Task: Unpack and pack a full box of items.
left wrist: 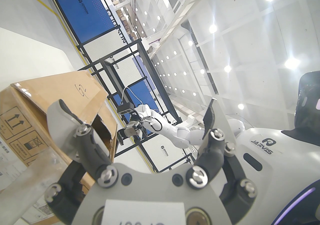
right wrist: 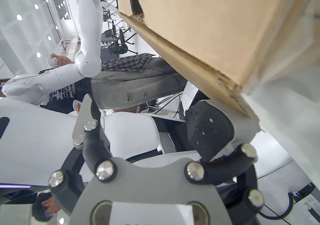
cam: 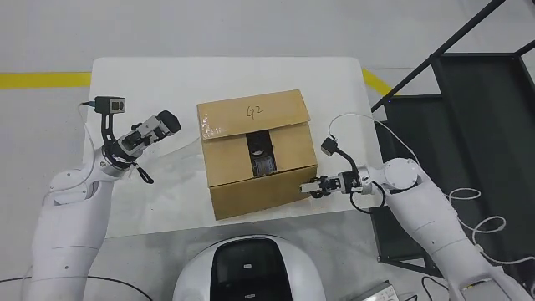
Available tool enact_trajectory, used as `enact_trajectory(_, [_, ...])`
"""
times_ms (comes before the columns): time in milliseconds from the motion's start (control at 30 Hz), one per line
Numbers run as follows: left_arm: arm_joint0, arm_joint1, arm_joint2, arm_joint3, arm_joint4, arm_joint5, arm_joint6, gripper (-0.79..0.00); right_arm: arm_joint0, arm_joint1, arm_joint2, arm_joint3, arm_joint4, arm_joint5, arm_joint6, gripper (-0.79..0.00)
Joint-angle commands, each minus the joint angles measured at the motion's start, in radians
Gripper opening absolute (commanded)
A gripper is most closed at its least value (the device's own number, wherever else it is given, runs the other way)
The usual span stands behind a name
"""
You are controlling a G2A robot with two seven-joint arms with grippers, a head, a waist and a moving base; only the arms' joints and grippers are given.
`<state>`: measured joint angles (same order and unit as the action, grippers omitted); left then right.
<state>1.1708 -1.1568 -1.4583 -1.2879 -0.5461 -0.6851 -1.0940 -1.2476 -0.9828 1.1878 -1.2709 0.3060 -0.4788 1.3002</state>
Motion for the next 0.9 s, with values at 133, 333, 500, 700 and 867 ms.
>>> enact_trajectory(133, [0.0,0.0,0.0,0.0,0.0,0.0,0.0,0.0,0.026,-0.011,-0.032,0.057,0.012,-0.047,-0.049,0.0])
enact_trajectory(333, [0.0,0.0,0.0,0.0,0.0,0.0,0.0,0.0,0.053,-0.02,-0.06,0.098,0.025,-0.074,-0.052,0.0])
enact_trajectory(500, [0.0,0.0,0.0,0.0,0.0,0.0,0.0,0.0,0.053,-0.011,-0.054,0.067,-0.008,-0.095,-0.054,0.0])
enact_trajectory(700, [0.0,0.0,0.0,0.0,0.0,0.0,0.0,0.0,-0.002,0.027,0.01,-0.082,-0.006,-0.069,-0.028,0.0])
enact_trajectory(867, [0.0,0.0,0.0,0.0,0.0,0.0,0.0,0.0,-0.056,0.061,0.105,-0.174,0.172,-0.017,0.024,0.0])
